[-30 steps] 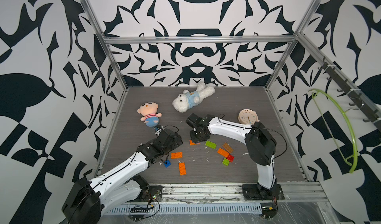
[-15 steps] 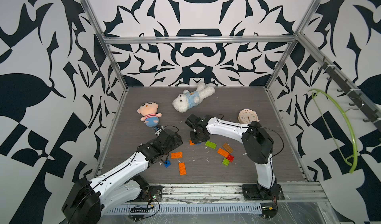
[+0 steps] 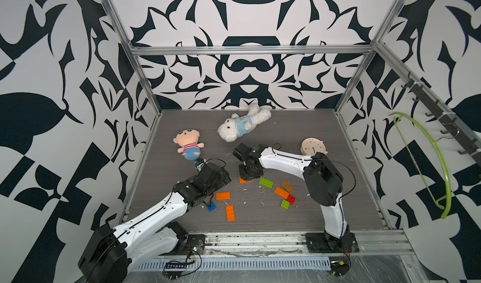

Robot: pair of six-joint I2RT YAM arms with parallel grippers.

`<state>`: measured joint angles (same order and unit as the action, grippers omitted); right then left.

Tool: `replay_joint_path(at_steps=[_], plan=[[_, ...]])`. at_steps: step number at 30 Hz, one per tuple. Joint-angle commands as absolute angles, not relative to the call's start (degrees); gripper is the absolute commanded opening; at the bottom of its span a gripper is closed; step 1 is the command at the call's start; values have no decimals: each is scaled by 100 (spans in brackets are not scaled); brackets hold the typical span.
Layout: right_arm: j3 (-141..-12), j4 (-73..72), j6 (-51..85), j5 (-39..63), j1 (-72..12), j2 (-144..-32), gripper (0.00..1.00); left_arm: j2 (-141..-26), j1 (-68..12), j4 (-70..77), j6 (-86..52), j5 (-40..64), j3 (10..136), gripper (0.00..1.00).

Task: Assemble the number 5 with lego
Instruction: Assemble the lego brick with the lego brick.

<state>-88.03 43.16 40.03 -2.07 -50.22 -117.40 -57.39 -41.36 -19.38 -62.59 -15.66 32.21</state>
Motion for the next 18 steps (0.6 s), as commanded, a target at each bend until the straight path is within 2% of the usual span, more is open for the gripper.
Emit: replay_joint_path(at_steps=[1, 5, 15, 18], plan=[[-8877, 4555, 4096, -340, -4994, -11663, 28, -5678, -4119, -1995, -6249, -1647, 3130, 99], [-8991, 4749, 4101, -547, -5023, -11664, 27, -5694, -4114, -1997, -6249, -1653, 3146, 99], [-8913, 4480, 4136, -283, -5019, -11696, 28, -5818, -4113, -1994, -6232, -1629, 3197, 99], [-8947, 4460, 4137, -255, -5025, -11698, 32, -5818, -4113, -1997, -6229, -1621, 3193, 99]])
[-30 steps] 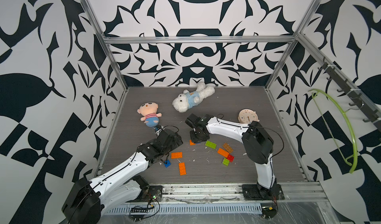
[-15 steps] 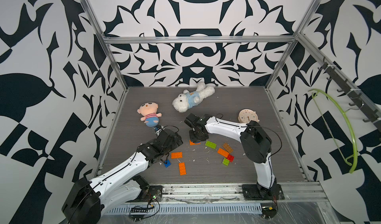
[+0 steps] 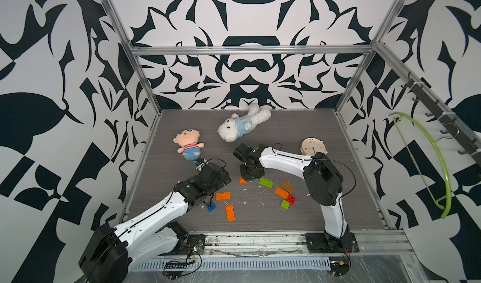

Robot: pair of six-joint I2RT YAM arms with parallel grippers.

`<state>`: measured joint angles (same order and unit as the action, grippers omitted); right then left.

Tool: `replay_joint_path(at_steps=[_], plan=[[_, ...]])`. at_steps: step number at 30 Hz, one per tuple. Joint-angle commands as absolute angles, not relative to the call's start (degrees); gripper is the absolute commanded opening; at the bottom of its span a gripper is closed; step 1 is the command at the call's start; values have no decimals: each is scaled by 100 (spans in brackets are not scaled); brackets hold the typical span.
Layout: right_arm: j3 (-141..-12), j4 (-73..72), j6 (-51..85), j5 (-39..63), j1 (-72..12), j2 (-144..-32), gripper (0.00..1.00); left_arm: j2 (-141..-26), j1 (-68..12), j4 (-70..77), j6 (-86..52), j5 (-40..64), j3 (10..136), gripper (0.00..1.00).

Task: Assemble the number 5 with lego
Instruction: Assemble the lego brick with the lego brick.

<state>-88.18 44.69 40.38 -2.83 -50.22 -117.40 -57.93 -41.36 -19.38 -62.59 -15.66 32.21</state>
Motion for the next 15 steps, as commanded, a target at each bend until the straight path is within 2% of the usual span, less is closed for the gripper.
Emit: replay_joint_path(at_steps=[1, 4, 7, 9, 15], plan=[[-8932, 4448, 4151, -264, -5019, -11685, 33, -5814, -4118, -1996, -6231, -1621, 3190, 99], [-8943, 4494, 4151, -281, -5020, -11698, 41, -5801, -4114, -2006, -6231, -1631, 3186, 99], [-8906, 4466, 4157, -228, -5024, -11694, 42, -5792, -4113, -2007, -6225, -1643, 3173, 99], [-8894, 4456, 4157, -195, -5020, -11682, 47, -5801, -4114, -2005, -6232, -1636, 3173, 99], [-8903, 4473, 4166, -193, -5019, -11633, 49, -5886, -4113, -1965, -6215, -1593, 3190, 99]])
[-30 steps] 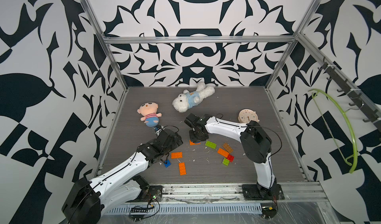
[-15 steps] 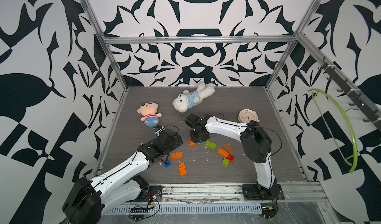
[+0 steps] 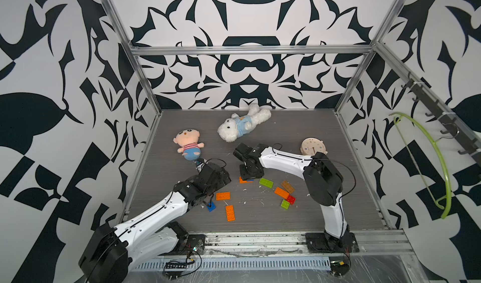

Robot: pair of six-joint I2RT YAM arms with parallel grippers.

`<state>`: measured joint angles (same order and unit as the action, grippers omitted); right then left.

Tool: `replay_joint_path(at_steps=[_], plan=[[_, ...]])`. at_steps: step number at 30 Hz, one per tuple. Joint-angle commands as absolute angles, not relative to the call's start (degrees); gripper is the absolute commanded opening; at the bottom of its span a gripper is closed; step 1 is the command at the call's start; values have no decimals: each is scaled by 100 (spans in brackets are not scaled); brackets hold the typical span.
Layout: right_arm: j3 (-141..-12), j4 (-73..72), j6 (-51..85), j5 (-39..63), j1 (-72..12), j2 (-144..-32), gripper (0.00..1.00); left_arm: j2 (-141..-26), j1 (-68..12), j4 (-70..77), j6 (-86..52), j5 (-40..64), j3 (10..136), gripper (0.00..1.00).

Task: Assemble the number 5 with lego
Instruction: Assemble the lego brick with the lego brick.

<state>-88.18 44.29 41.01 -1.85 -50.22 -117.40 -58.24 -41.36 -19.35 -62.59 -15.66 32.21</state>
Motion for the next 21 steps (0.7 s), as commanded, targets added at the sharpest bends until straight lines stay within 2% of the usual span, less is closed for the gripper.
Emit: replay_joint_path(at_steps=[1, 21], plan=[[-8908, 4493, 4168, -202, -5027, -11615, 50, -5901, -4115, -1962, -6214, -1567, 3190, 99], [-8875, 4561, 4156, -308, -5019, -11428, 47, -6047, -4113, -1906, -6187, -1483, 3233, 99]])
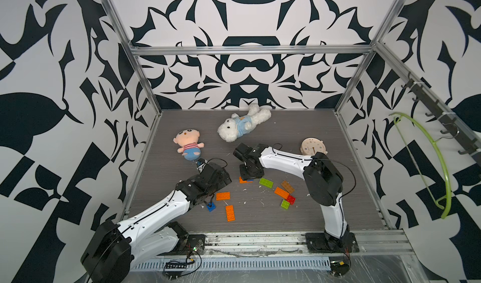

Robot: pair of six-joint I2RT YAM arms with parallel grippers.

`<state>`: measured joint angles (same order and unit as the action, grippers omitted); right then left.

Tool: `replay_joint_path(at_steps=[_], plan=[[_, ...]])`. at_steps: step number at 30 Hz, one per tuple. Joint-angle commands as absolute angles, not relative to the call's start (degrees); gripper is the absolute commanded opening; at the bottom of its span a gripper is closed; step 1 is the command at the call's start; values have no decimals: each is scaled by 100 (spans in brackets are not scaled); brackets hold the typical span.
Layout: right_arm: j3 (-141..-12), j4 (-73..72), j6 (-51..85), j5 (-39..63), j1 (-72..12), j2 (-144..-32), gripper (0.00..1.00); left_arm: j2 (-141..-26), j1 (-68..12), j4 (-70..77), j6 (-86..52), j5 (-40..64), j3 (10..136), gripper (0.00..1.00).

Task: Assemble the number 5 with lego
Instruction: Assemble the lego brick with the lego brick.

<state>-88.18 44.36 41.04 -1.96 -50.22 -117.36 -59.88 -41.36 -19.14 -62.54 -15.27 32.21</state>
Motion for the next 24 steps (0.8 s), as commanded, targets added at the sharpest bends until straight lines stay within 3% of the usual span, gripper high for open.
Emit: replay_joint_path(at_steps=[1, 6, 24], plan=[[-8856, 4546, 4165, -312, -5019, -11418, 45, -6064, -4113, -1906, -6179, -1476, 3241, 99], [-8837, 4536, 4144, -299, -5020, -11400, 37, -6091, -4113, -1898, -6171, -1452, 3249, 99], [-9065, 4833, 4102, -411, -5027, -11737, 34, -6138, -4115, -1917, -6198, -1496, 3269, 99]])
